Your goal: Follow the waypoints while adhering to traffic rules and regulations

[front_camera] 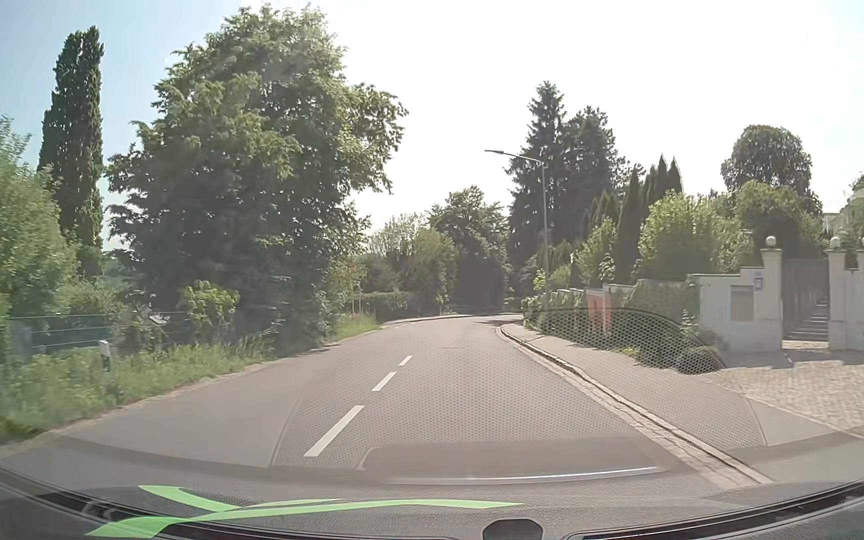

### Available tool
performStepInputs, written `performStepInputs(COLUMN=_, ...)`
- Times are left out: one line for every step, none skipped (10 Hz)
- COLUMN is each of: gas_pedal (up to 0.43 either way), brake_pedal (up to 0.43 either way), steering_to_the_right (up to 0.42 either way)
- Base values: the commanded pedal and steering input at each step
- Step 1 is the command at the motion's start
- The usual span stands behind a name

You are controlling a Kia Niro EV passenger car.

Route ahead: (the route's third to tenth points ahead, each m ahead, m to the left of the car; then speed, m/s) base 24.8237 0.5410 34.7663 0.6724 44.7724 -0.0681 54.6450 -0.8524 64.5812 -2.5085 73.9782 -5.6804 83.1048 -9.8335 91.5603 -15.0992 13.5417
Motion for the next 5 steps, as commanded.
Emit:
performStepInputs(gas_pedal=0.000, brake_pedal=0.012, steering_to_the_right=-0.015)
performStepInputs(gas_pedal=0.000, brake_pedal=0.018, steering_to_the_right=-0.015)
performStepInputs(gas_pedal=0.000, brake_pedal=0.018, steering_to_the_right=-0.015)
performStepInputs(gas_pedal=0.000, brake_pedal=0.037, steering_to_the_right=-0.014)
performStepInputs(gas_pedal=0.000, brake_pedal=0.049, steering_to_the_right=-0.014)
